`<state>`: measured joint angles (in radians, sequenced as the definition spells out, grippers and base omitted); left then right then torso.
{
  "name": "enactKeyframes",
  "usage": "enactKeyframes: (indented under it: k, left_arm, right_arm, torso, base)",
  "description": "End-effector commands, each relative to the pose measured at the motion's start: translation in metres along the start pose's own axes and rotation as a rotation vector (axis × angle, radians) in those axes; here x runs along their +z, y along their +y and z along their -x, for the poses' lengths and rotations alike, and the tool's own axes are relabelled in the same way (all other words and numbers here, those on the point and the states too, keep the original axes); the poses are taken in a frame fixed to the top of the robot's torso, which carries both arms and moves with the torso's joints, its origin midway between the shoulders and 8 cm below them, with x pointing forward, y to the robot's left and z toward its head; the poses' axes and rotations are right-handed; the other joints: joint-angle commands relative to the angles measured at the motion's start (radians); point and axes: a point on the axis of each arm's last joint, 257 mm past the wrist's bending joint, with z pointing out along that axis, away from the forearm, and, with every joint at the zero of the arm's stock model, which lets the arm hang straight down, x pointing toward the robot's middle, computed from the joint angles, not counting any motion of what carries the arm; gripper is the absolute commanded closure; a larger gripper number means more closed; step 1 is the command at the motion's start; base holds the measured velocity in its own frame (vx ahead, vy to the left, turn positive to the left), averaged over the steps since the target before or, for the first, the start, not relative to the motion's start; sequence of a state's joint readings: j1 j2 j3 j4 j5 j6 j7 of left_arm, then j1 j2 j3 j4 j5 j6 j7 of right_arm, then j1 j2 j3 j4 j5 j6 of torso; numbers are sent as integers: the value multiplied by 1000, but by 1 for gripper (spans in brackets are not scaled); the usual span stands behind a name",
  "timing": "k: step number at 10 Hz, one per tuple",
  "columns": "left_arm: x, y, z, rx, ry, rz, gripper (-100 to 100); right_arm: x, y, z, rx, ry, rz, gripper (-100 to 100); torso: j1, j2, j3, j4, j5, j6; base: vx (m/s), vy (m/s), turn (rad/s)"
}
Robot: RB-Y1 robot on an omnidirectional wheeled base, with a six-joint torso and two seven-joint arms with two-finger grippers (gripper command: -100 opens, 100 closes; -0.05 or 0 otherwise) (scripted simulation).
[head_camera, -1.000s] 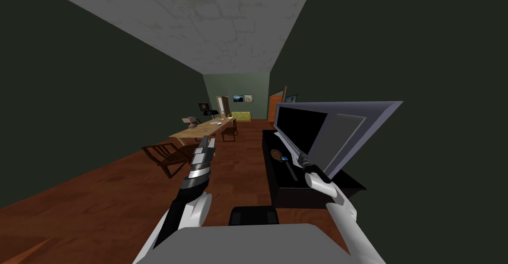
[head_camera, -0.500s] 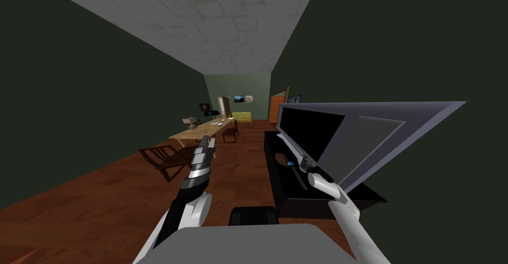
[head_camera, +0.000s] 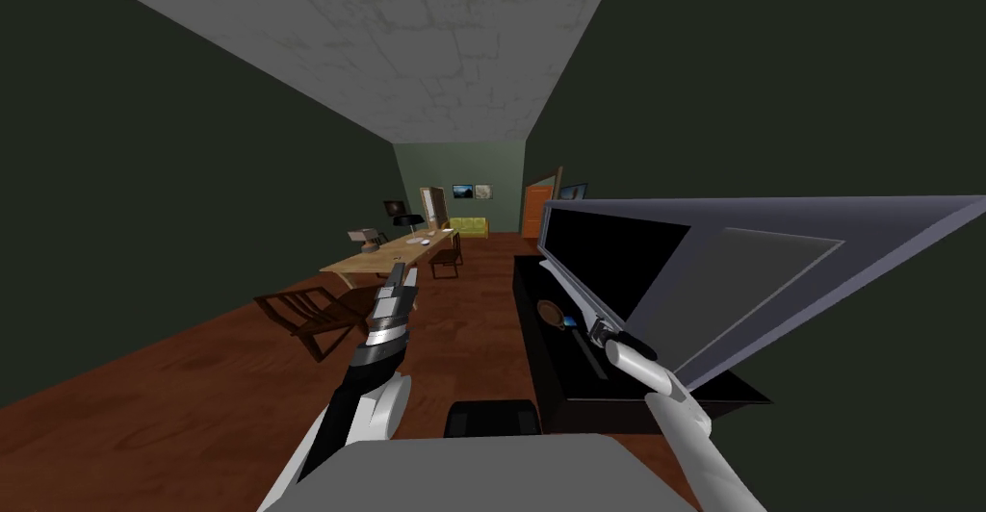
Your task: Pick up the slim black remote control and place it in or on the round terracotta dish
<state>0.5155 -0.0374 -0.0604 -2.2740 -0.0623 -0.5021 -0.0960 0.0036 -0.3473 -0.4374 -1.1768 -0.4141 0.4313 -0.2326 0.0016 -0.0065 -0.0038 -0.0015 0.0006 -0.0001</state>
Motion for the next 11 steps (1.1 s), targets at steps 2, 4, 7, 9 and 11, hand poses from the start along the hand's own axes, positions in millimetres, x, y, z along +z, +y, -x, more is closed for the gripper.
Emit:
enactKeyframes:
  k: [2,4,7,9,11]
  left_arm:
    - [0,0,0,0,0,0,0]
    - [0,0,0,0,0,0,0]
    - [0,0,0,0,0,0,0]
    - [0,0,0,0,0,0,0]
    - [0,0,0,0,0,0,0]
  right_arm:
    - [3,-22,25,92,-48,-90,-100]
    - [3,-35,39,150,-74,-137,-100]
    - [2,-52,56,211,-107,-191,-100]
    - [0,-68,70,269,-136,-237,-100]
    - [-4,-88,86,329,-173,-290,-100]
  torso:
    - [-1,0,0,0,0,0]
    - [-1,1,0,0,0,0]
    - [-2,3,1,1,0,0]
    - [-2,1,1,0,0,0]
    - [-2,0,0,0,0,0]
  base:
    - [86,34,-18]
    - [80,28,-12]
    - [55,12,-4]
    - [85,18,-7]
    - [76,8,-2]
